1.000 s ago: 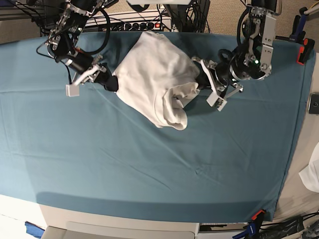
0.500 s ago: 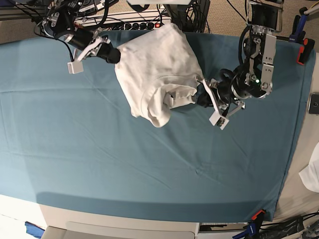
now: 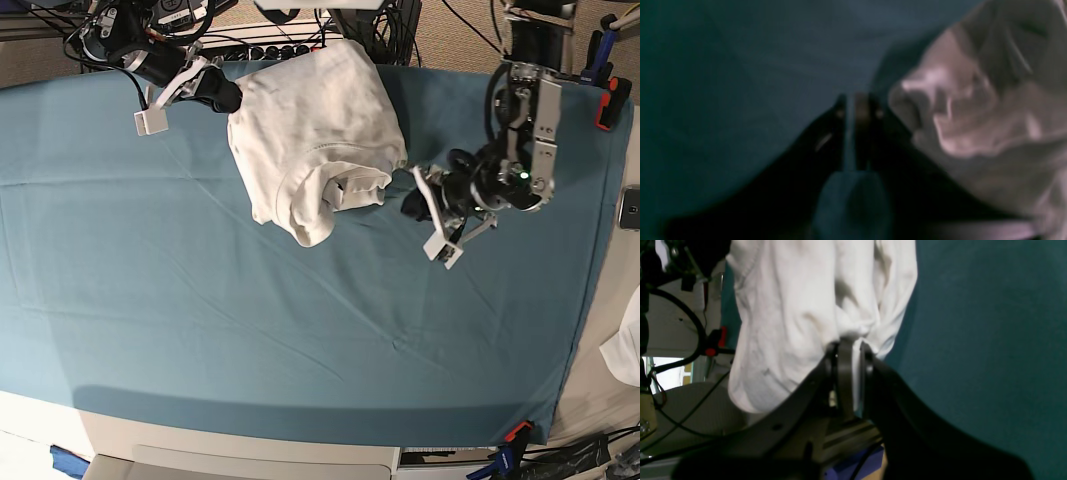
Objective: Fold the T-shirt properly
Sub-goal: 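Tuck the bunched edge back under the stack with the left gripper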
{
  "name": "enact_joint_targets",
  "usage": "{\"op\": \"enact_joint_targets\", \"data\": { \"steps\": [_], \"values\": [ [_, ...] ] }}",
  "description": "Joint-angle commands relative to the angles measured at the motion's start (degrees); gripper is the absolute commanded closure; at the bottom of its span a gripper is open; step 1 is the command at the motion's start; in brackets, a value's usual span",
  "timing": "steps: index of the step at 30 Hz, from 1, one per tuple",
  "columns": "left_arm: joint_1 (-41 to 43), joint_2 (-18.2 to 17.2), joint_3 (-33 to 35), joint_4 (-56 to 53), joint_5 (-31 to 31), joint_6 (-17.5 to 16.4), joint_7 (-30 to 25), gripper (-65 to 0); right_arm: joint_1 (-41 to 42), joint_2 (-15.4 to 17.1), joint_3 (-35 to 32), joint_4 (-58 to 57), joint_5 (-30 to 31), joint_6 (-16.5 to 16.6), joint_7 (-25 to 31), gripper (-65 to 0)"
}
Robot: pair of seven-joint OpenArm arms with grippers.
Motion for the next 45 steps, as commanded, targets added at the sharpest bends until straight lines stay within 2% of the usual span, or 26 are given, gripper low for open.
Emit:
{"op": "enact_joint_targets", "data": {
  "steps": [1,2,3,6,9,13,16,21,25,30,37,45],
  "values": [
    [-0.9,-1.4,-0.2,0.9,-1.2,-0.4,-0.7,-22.0,0.0,0.2,0.1,1.0,1.5,0.6,0.8,0.0],
    [-1.0,-2.3,-0.3,0.9,-1.4,-0.4,-0.3,-27.8,0.0,0.2,0.1,1.0,1.6,0.6,0.9,0.0],
    [-1.0,-3.2,-0.3,0.9,-1.8,-0.4,0.1,-30.2,0.0,0.2,0.1,1.0,1.5,0.6,0.9,0.0],
    [-0.4,-5.9,-0.3,0.9,-5.0,-0.4,1.2,-30.2,0.0,0.2,0.1,1.0,1.6,0.6,1.1,0.0],
    [1.1,-7.4,-0.3,0.9,-11.4,-2.3,2.6,-30.2,0.0,0.2,0.1,1.0,1.6,0.6,1.1,0.0],
    [3.1,-7.1,-0.3,0.9,-19.5,-6.3,4.5,-30.2,0.0,0.2,0.1,1.0,1.6,0.6,1.4,0.0],
    [3.5,-5.6,-0.2,0.9,-22.0,-8.0,4.8,-30.2,0.2,0.2,0.1,1.0,1.6,0.6,1.4,0.0],
    [3.4,-1.2,-0.2,0.8,-21.9,-9.1,3.8,-30.2,0.3,0.2,0.1,1.0,1.6,0.9,1.5,0.0],
    [3.3,2.2,-0.2,-0.4,-19.2,-9.1,1.9,-30.2,0.3,0.2,0.1,1.0,1.6,0.9,1.5,0.0],
    [2.1,4.8,-0.2,-4.8,-18.1,-9.1,1.4,-30.2,0.3,0.2,0.1,1.0,1.6,0.9,1.5,0.0],
    [1.0,5.0,-0.2,-8.0,-17.8,-10.1,1.5,-30.1,0.3,0.2,0.1,1.0,1.7,0.9,2.1,0.0],
    [-3.6,4.2,-0.3,-7.9,-11.8,-8.8,1.2,-30.1,0.3,0.2,0.1,1.0,1.6,0.9,2.1,0.0]
  ]
}}
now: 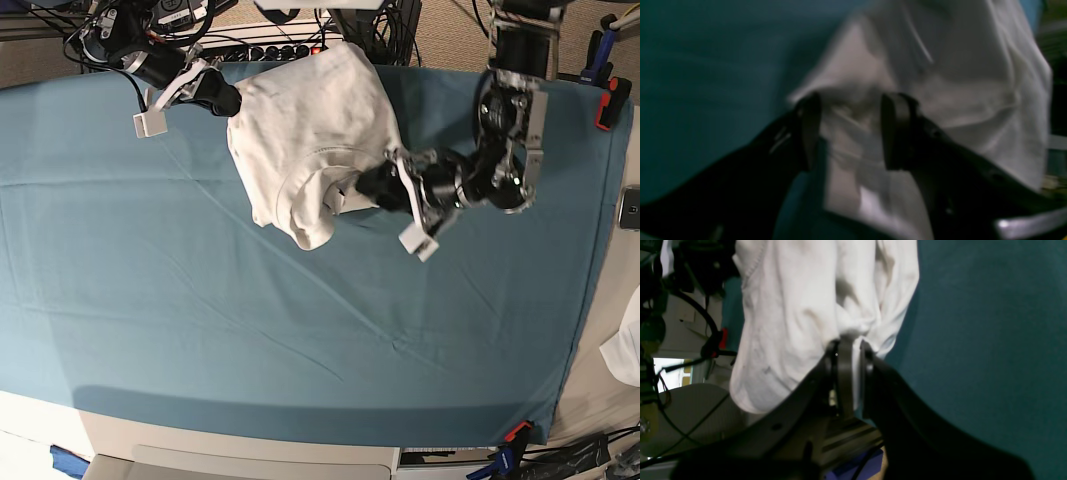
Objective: Fold the T-shirt properly
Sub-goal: 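Tuck the bunched edge back under the stack with the left gripper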
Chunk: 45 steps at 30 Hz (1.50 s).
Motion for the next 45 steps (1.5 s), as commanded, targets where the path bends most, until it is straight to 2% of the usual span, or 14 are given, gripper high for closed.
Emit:
{"op": "enact_joint_targets", "data": {
  "steps": [1,16,23,25,30,35,37,45],
  "values": [
    [-1.4,-0.2,-0.2,0.8,0.0,-0.2,-1.2,-30.1,0.0,0.2,0.1,1.0,1.7,0.7,1.0,0.0],
    [-0.3,-0.1,0.0,0.8,1.2,-0.5,-0.7,-30.1,0.0,0.2,0.1,1.0,1.7,0.7,1.1,0.0],
    [1.7,-0.1,4.9,0.8,3.6,-1.2,-2.5,-29.5,0.0,0.2,0.1,1.0,1.7,0.7,1.4,0.0],
    [1.4,-0.1,6.5,0.8,3.7,0.0,-3.7,-22.6,0.0,0.2,0.1,1.0,1.7,0.7,1.4,0.0],
    [-0.3,0.9,7.1,0.8,3.7,0.0,-4.8,-0.1,0.0,0.2,0.1,1.0,1.7,0.7,1.4,0.0],
    [-3.6,1.3,7.1,0.8,8.3,0.0,-6.3,0.0,0.0,0.2,0.1,1.0,2.1,0.7,1.4,0.0],
    [-4.8,1.3,7.1,0.8,10.6,2.1,-6.3,0.0,0.0,0.2,0.1,1.0,2.0,0.7,1.3,0.0],
    [-6.2,1.5,7.1,0.8,11.2,2.8,-7.3,0.0,0.0,-3.4,-0.6,1.0,1.9,0.7,1.3,0.0]
  ]
}}
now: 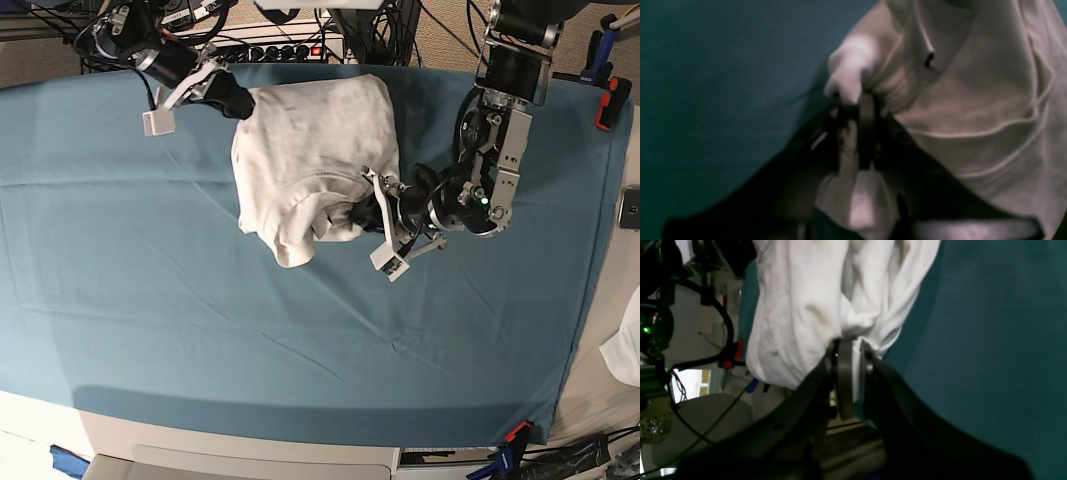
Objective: Fold the T-shirt properly
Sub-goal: 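Tuck the bunched edge back under the stack with the left gripper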
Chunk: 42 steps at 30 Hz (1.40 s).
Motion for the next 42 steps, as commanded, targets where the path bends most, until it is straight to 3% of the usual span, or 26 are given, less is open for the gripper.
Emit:
{"op": "enact_joint_targets", "data": {
  "steps": [1,10,15,18,23,27,32,39,42],
  "values": [
    [-1.4,0.0,-0.3,1.0,-0.6,0.1,-1.9,0.0,-0.1,0.2,-0.3,1.0,1.6,0.5,0.5,0.0],
    [-1.4,0.0,-0.3,1.0,0.9,1.0,-3.4,0.0,-0.6,-1.1,-4.5,1.0,0.1,0.5,0.4,0.0],
    [-1.4,0.0,-0.3,1.0,4.4,1.3,-4.7,0.0,-0.6,-1.0,-3.5,1.0,-1.0,0.5,0.3,0.0],
    [-1.4,0.0,-0.3,1.0,4.7,3.2,-4.8,0.0,-0.6,-0.9,-2.4,1.0,-1.4,0.5,0.4,0.0],
    [-1.4,0.0,-0.3,1.0,4.7,3.2,-5.0,-0.4,-0.6,-0.8,-2.5,1.0,-2.0,0.5,0.3,0.0],
    [-1.4,0.0,-0.3,1.0,4.7,3.2,-5.4,-16.8,-1.0,-0.8,-2.5,1.0,-4.4,0.5,0.4,0.0],
    [-1.4,0.0,-0.3,1.0,6.4,4.1,-6.4,-19.6,-2.5,-0.7,-2.5,1.0,-4.4,0.5,0.7,0.0],
    [-2.9,-0.2,-0.3,1.0,8.3,4.1,-6.4,-19.6,-2.5,-0.7,-2.5,1.0,-4.4,0.5,1.7,-7.0],
    [-4.2,-0.3,-0.3,1.0,9.5,4.2,-6.3,-19.6,-2.5,-0.2,-2.4,1.0,-4.4,0.5,3.0,-18.3]
  ]
}}
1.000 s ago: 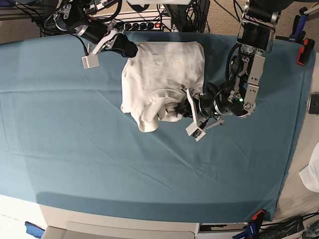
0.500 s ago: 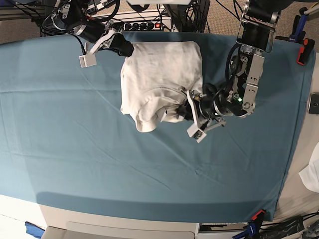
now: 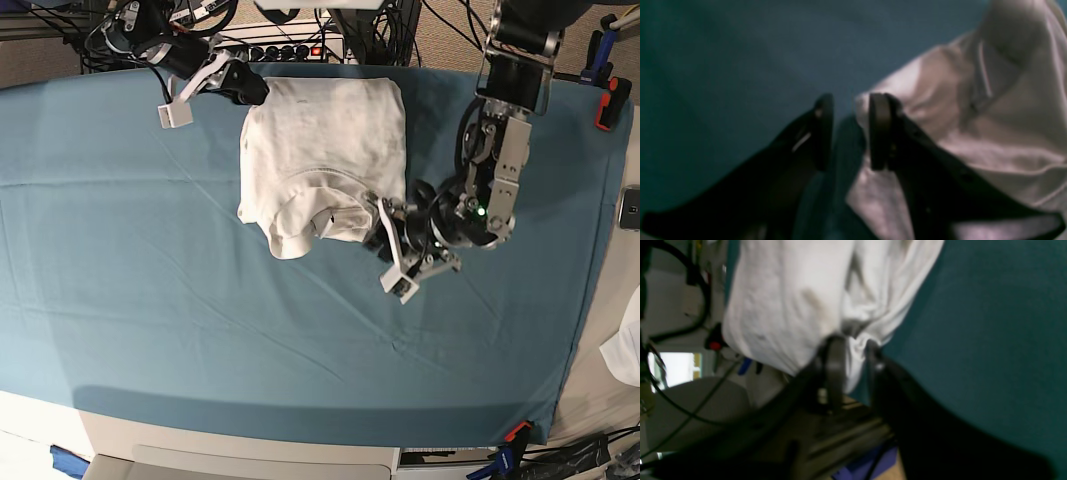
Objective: Fold the T-shirt properly
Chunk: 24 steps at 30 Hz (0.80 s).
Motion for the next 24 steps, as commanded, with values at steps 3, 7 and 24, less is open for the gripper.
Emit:
{"op": "enact_joint_targets", "data": {
  "steps": [3,7,24],
  "values": [
    [-2.7,-0.2,-0.3,1.0,1.1,2.3,-1.2,-19.6,0.0,1.0,0.2,1.0,1.4,0.4,2.5,-21.9],
    [-3.5,-0.9,-0.5,1.0,1.8,4.0,-1.2,-19.6,1.9,1.9,0.2,1.0,1.4,0.4,3.1,-21.9],
    [-1.6,-11.7,-13.3,1.0,1.3,4.1,2.2,-19.6,12.5,13.0,12.7,1.0,-6.2,0.4,4.3,-21.9]
  ]
}}
